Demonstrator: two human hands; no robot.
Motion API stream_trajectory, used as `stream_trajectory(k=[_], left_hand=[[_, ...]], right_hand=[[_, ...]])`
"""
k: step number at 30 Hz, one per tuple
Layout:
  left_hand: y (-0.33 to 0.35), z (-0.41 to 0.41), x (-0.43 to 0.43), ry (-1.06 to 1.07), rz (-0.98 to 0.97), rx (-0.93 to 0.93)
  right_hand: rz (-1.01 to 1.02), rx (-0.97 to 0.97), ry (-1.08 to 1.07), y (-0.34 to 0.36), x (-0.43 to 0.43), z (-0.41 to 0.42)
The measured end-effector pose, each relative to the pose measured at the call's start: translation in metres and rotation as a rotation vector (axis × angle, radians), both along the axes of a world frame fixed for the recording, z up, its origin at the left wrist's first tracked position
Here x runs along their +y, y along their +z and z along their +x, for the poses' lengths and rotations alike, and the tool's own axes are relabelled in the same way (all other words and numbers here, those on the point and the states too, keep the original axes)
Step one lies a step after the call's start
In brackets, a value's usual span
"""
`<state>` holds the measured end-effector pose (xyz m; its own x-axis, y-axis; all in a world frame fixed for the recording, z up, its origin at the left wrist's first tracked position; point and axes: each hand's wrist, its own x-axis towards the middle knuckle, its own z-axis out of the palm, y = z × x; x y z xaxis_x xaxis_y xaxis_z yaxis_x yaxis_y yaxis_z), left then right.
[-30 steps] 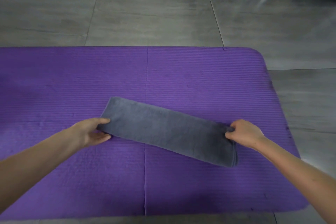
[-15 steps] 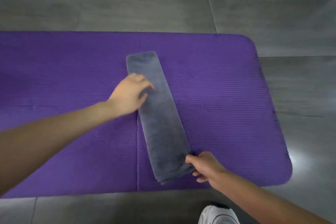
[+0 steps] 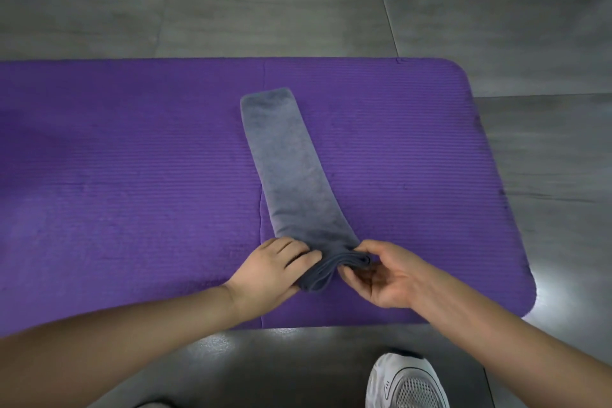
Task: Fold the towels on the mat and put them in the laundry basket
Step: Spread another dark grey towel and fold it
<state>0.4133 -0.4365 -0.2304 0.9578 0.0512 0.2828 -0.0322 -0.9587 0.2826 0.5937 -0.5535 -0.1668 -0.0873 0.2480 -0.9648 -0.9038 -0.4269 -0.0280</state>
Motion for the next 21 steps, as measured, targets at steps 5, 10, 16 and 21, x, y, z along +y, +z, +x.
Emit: stream_trajectory(k=[5, 10, 16, 21], left_hand=[[0.017, 0.011, 0.022, 0.056, -0.281, 0.013], [0.037, 0.019, 0.041, 0.314, -0.714, 0.138], [0.033, 0.028, 0.069, 0.526, -0.967, 0.124], [0.025, 0.043, 0.088, 0.768, -1.264, 0.122]], right_hand=[[0.215, -0.937, 0.419, -0.001, -0.009, 0.013], [0.592, -1.185, 0.931, -0.018, 0.003, 0.014], [0.55, -1.181, 0.608, -0.034, 0.044, 0.018], [0.335, -1.325, 0.732, -0.048, 0.083, 0.029]])
